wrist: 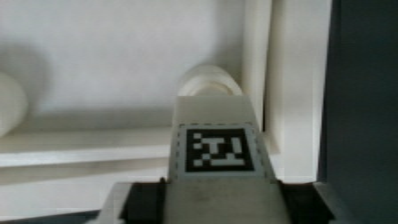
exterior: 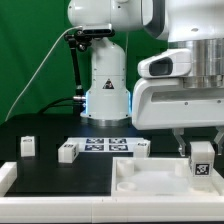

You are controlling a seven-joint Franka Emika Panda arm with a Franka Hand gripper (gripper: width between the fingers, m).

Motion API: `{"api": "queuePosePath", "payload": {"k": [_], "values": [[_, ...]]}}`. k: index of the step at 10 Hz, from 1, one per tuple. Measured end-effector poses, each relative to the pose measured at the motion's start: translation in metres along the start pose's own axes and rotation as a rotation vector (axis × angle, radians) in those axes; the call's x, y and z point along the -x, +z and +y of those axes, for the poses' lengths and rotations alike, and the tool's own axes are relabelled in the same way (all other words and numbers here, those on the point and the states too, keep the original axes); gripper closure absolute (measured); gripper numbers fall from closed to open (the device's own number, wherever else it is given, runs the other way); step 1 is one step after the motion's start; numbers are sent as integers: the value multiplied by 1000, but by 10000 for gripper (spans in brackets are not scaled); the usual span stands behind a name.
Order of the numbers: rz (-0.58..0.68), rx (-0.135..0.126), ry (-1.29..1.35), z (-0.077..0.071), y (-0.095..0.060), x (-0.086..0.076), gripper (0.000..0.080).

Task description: Assemble one leg

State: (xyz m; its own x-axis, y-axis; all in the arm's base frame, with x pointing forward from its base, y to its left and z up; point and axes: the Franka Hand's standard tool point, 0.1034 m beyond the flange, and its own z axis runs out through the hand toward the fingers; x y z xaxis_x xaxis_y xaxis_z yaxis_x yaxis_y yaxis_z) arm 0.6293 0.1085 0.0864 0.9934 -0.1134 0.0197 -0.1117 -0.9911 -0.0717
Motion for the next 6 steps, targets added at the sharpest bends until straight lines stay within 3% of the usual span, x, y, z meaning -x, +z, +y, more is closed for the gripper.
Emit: {"api": "queuePosePath", "payload": {"k": [3, 6], "values": [[-6, -15, 248, -4, 1, 1, 507], [0, -11, 548, -3, 2, 2, 507]]}}
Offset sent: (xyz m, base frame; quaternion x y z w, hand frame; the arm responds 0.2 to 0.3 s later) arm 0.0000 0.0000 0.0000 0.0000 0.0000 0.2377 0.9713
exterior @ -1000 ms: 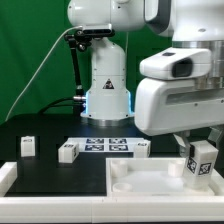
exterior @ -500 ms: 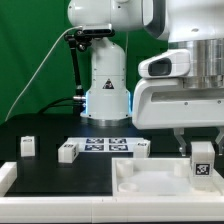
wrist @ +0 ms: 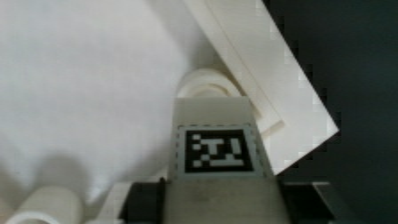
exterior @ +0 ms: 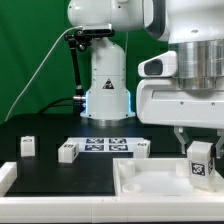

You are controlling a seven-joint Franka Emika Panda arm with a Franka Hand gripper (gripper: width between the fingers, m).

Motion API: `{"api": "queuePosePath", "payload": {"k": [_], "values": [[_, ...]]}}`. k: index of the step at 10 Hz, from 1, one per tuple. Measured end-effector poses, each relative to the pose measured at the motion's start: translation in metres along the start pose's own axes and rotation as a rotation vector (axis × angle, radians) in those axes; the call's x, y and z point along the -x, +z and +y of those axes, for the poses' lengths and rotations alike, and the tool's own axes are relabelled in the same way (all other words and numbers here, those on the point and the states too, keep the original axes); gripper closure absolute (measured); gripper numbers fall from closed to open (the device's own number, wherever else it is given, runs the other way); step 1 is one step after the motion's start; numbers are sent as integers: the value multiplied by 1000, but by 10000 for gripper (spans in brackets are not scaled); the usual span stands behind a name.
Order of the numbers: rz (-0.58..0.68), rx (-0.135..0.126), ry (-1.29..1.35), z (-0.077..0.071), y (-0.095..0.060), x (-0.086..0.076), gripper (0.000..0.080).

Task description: Assemble one leg

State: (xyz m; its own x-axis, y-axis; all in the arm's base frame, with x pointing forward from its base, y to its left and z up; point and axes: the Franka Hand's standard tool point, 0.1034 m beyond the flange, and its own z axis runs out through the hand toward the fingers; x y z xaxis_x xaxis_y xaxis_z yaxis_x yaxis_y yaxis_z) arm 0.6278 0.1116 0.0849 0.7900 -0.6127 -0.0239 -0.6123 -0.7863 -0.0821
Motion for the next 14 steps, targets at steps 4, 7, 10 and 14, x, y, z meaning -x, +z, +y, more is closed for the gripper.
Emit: {"api": "queuePosePath", "payload": {"k": [4, 7, 10, 14], "values": [[22, 9, 450, -1, 1, 2, 507], [-2, 6, 765, -4, 3, 6, 507], [-29, -4, 980, -7, 3, 9, 507], [-28, -7, 849, -7, 3, 8, 182]]}}
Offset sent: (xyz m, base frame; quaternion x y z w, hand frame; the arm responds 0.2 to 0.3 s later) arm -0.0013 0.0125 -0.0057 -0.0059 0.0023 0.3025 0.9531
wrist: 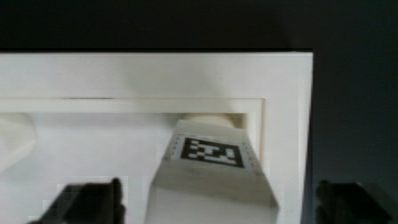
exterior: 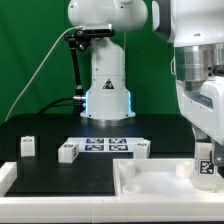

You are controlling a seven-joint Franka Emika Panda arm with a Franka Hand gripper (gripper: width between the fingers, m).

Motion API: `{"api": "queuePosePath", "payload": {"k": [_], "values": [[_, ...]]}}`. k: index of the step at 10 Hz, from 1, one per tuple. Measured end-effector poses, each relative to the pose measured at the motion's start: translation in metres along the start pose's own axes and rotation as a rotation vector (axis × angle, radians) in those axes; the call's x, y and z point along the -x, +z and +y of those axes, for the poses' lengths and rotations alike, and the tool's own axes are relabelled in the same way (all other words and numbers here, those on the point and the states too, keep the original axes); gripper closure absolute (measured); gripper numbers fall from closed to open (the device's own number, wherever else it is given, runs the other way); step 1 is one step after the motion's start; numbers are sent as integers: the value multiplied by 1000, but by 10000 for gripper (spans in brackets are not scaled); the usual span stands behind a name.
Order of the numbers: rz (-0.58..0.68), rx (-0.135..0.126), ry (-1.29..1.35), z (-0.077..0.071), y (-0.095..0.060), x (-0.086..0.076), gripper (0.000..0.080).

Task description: Assemble one leg

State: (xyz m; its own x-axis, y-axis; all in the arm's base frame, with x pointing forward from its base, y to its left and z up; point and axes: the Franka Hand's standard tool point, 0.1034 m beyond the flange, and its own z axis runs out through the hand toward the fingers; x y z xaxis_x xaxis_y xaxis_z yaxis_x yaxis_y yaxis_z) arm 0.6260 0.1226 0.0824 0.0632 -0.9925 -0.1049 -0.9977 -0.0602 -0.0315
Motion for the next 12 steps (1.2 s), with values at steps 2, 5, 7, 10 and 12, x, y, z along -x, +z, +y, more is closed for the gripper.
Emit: {"api": "queuePosePath", "payload": {"k": [2, 5, 7, 10, 12], "values": [[-1, 13, -197, 2, 0, -1, 157], [-2, 16, -566, 2, 0, -4, 151], [2, 18, -772, 2, 0, -7, 150], [19, 30, -1041, 2, 0, -1, 150], [7, 59, -1258, 2, -2, -1, 150]]}}
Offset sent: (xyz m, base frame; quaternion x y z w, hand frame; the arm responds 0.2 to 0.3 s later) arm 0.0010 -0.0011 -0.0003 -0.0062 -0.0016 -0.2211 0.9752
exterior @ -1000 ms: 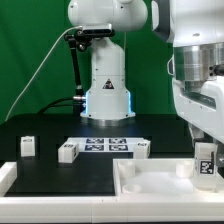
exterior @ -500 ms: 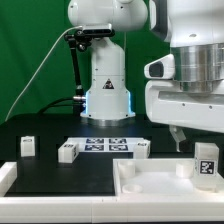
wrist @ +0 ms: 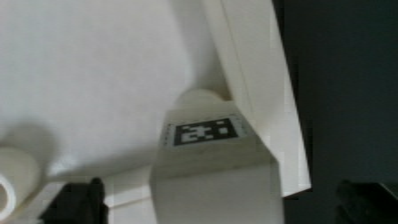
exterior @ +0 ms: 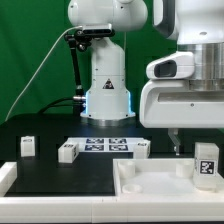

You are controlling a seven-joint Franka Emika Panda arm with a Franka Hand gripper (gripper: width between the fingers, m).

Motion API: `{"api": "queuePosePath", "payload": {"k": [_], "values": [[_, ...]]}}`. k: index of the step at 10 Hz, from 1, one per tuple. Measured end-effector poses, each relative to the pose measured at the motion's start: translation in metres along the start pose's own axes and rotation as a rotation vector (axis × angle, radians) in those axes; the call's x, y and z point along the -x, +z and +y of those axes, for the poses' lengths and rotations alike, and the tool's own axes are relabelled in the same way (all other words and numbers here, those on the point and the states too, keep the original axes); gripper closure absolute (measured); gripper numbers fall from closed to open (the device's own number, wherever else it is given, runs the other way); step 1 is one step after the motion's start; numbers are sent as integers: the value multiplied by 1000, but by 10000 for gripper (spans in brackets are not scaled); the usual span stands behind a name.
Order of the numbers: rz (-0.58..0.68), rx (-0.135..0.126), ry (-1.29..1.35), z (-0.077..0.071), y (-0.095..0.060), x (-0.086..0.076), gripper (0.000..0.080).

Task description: Assemble one leg

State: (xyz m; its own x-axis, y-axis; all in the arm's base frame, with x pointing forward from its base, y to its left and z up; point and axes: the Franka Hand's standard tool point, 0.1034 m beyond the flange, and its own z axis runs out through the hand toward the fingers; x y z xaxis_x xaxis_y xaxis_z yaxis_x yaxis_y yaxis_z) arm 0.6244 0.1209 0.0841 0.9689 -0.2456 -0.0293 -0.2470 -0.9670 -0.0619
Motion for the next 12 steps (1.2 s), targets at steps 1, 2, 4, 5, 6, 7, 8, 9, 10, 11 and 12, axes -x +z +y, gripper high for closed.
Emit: {"api": "queuePosePath", "payload": {"k": [1, 2, 4, 5, 6, 7, 8, 9, 10, 11, 12], "values": [[-12, 1, -122, 0, -2, -5, 150], [-4, 0, -185, 0, -1, -5, 150], [-4, -1, -175, 0, 0, -5, 265], [-4, -1, -175, 0, 0, -5, 413], [-3, -1, -175, 0, -1, -6, 413], [-4, -1, -167, 1, 0, -6, 508], [-4, -1, -148, 1, 0, -6, 508], [-4, -6, -136, 1, 0, -6, 508], [-4, -18, -34, 2, 0, -6, 508], [2, -19, 110, 3, 0, -6, 508], [8, -19, 251, 3, 0, -6, 508]]}}
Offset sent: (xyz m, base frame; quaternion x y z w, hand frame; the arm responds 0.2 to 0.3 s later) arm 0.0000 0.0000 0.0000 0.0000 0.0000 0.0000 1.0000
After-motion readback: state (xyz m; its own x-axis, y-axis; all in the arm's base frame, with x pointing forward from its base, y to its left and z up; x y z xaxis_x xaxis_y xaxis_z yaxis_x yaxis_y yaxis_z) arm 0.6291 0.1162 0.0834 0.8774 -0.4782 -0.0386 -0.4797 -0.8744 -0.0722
